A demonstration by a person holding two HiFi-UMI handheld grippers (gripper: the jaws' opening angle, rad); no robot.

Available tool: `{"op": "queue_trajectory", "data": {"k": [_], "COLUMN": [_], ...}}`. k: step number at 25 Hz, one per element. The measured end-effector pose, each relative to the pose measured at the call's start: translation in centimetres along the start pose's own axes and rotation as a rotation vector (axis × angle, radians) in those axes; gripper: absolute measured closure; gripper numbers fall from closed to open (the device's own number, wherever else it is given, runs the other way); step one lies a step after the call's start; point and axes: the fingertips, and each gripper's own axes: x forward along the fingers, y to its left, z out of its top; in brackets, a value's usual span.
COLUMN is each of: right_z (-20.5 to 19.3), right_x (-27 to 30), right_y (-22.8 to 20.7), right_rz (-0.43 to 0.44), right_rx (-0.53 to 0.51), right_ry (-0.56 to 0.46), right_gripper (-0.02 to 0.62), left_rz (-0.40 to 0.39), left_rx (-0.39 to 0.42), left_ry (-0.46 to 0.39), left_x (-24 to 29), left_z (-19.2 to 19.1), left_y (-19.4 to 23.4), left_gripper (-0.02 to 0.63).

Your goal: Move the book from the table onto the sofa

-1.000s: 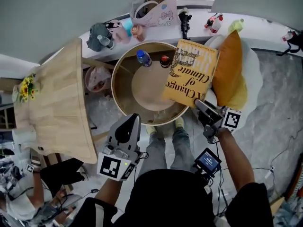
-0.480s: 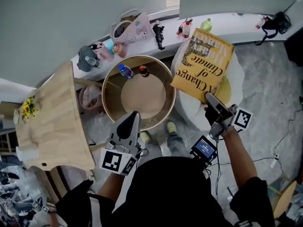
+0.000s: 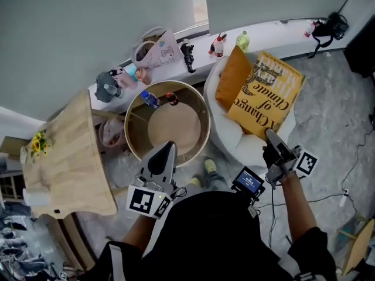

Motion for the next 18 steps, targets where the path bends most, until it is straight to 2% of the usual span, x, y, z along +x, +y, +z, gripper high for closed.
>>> {"op": "queue_trajectory", "data": {"k": [4, 8, 12, 18], "right_z": [-0.3, -0.5, -0.7, -3.4], "right_x": [0.4, 0.2, 0.5, -6.6], "right_y": [2.3, 3.4, 4.7, 7.7], "right_rz": [-0.018, -0.046, -0.079, -0.077], "right_rx": [0.008, 0.014, 0.007, 0.013], "right_ry": [-0.035, -0.059, -0.091, -0.185], "right_gripper": [0.446, 0.446, 0.446, 0.446], "left_rz": [-0.009, -0.014, -0.024, -0.066], "left_rx": [-0.019, -0.014, -0.042, -0.043], "left_ry": [0.000, 0.007, 0.004, -0.046], "left_x": [-1.0, -1.9, -2.4, -7.4], "left_z": [1.8, 2.3, 2.5, 2.0], "left_y": [1.4, 2.5, 3.4, -1.3], "left_gripper": [0.592, 0.592, 0.592, 0.592]}}
